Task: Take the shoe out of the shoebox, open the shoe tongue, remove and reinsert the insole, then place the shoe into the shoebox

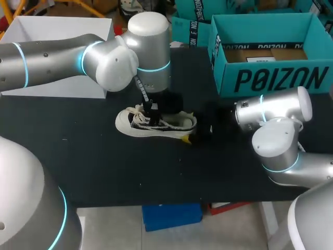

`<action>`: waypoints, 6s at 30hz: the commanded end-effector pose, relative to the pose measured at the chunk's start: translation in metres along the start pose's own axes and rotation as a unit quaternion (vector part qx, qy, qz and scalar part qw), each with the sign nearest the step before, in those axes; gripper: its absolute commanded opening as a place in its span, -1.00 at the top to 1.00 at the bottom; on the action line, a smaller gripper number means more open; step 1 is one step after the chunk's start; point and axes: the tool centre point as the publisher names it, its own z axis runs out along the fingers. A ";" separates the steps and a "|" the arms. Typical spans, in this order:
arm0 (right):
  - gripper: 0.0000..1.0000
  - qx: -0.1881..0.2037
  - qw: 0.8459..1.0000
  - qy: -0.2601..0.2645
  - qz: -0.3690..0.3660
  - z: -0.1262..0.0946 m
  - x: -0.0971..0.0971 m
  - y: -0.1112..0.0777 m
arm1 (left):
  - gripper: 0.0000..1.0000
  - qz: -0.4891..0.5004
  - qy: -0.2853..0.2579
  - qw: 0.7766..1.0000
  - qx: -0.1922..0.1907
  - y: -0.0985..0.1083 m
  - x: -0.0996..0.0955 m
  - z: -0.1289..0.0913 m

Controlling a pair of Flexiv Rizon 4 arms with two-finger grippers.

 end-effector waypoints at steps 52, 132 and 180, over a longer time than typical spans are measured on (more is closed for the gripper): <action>1.00 0.001 1.000 -0.001 0.002 0.004 -0.002 -0.004 | 1.00 -0.047 -0.095 0.994 0.012 0.003 0.029 -0.043; 1.00 0.001 1.000 -0.001 0.002 0.004 -0.002 -0.004 | -0.55 0.053 -0.228 0.971 0.038 -0.077 0.009 -0.054; 1.00 0.001 1.000 -0.001 0.002 0.004 -0.002 -0.004 | 1.00 0.027 -0.241 0.969 0.046 -0.082 -0.057 -0.032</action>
